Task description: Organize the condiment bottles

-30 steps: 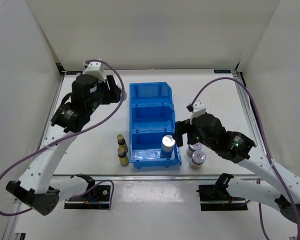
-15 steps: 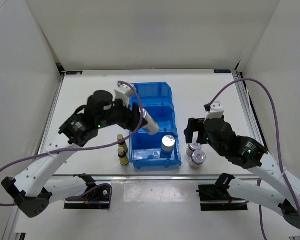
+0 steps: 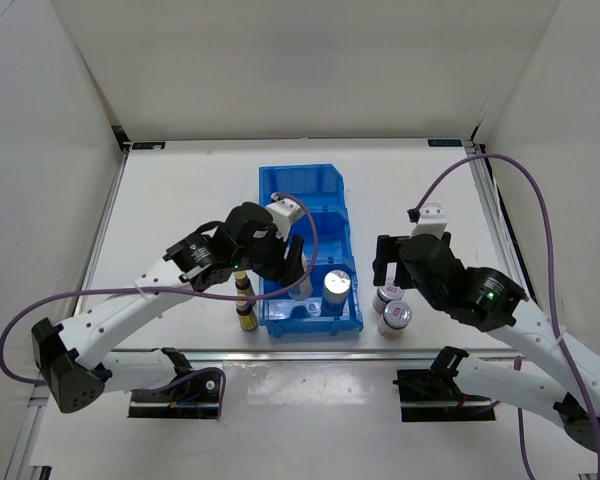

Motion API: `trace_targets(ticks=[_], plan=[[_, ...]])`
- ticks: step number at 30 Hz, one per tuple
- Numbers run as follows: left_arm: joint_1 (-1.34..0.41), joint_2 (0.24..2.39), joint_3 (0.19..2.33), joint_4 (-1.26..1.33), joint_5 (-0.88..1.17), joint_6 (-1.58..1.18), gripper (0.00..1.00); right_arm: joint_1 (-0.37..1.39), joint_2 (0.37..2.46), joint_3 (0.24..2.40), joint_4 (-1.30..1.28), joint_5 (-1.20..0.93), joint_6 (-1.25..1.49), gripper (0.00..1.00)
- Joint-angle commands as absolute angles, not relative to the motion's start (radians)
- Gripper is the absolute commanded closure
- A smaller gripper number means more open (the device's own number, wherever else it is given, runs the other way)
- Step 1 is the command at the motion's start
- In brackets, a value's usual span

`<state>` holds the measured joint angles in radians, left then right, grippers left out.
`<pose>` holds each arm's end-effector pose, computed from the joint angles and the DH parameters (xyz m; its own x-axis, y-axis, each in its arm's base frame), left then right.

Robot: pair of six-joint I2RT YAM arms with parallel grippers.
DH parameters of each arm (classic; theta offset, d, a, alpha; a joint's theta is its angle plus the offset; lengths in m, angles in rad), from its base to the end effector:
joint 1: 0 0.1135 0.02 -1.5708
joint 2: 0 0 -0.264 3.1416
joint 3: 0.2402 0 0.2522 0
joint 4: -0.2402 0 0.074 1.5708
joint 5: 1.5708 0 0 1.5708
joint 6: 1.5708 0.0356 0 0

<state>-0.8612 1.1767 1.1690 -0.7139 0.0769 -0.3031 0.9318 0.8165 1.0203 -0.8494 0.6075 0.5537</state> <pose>0.1584 -0.1886 0.3430 -0.6477 0.2975 -0.7014 0.6293 0.7278 -0.2725 0.1054 0.1078 0.3521 -0.5088 0.0391 -0.8600 -0.1406 0.9818 0.1279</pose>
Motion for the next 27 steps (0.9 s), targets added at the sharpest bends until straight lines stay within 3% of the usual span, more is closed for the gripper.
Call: trace_targets(ticks=[1, 9, 11, 15, 21, 22, 27], plan=[[-0.882, 1.184, 1.164, -0.646, 0.003, -0.296, 0.89, 0.936, 0.873, 1.086, -0.929, 0.675, 0.617, 0.0], [-0.882, 1.241, 1.124, -0.646, -0.031, -0.296, 0.89, 0.901, 0.963, 1.077, -0.953, 0.632, 0.658, 0.0], [-0.882, 1.256, 1.124, -0.646, -0.019, -0.296, 0.85, 0.839, 1.017, 1.077, -0.94, 0.569, 0.626, 0.0], [-0.882, 1.278, 1.124, -0.646, 0.008, -0.296, 0.74, 0.704, 1.064, 1.017, -0.87, 0.375, 0.572, 0.0], [-0.893, 1.269, 1.124, -0.646, 0.008, -0.296, 0.36, 0.635, 1.088, 0.962, -0.83, 0.273, 0.549, 0.0], [-0.893, 1.269, 1.124, -0.646, 0.008, -0.296, 0.25, 0.626, 1.1, 0.962, -0.819, 0.256, 0.54, 0.0], [-0.893, 1.269, 1.124, -0.646, 0.031, -0.287, 0.16, 0.626, 1.158, 0.934, -0.81, 0.218, 0.54, 0.0]])
